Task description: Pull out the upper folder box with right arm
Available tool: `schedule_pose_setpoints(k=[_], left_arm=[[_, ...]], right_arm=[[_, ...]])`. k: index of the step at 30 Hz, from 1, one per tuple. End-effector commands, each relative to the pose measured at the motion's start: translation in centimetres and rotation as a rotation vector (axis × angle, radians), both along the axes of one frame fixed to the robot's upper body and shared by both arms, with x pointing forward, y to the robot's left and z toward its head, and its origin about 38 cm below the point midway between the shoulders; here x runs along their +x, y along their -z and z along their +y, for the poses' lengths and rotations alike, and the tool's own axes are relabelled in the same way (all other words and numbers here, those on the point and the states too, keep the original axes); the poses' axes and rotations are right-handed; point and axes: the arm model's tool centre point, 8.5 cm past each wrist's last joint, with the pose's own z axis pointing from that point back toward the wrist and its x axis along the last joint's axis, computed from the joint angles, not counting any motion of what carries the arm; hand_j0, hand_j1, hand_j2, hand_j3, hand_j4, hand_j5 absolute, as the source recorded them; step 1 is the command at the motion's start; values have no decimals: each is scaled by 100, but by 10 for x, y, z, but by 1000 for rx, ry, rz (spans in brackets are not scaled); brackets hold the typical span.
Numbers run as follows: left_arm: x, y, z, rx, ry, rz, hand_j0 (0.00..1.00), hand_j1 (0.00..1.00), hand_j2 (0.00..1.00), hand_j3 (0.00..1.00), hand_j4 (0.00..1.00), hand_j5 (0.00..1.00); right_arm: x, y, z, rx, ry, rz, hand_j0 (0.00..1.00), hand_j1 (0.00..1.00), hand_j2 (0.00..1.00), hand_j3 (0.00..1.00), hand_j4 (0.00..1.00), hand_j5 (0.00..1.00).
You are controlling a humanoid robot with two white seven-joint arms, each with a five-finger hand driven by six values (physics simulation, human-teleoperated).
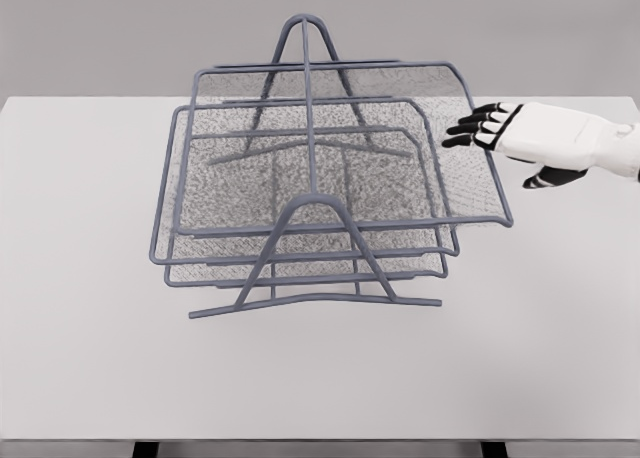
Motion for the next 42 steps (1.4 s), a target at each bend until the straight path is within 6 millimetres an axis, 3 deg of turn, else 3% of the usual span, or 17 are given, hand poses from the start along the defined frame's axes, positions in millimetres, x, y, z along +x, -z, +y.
schedule_pose_setpoints(k=[1, 27, 42], left_arm=[[0, 0, 0, 0, -1, 0, 100, 100, 100, 100, 100, 100], [0, 0, 0, 0, -1, 0, 100, 100, 100, 100, 100, 100], [0, 0, 0, 0, -1, 0, 100, 100, 100, 100, 100, 100]], right_arm=[[1, 2, -13, -87, 23, -21, 100, 100, 100, 100, 100, 100], [-10, -10, -61, -169, 118, -15, 100, 100, 100, 100, 100, 100], [-11, -21, -68, -164, 133, -27, 100, 100, 100, 100, 100, 100]])
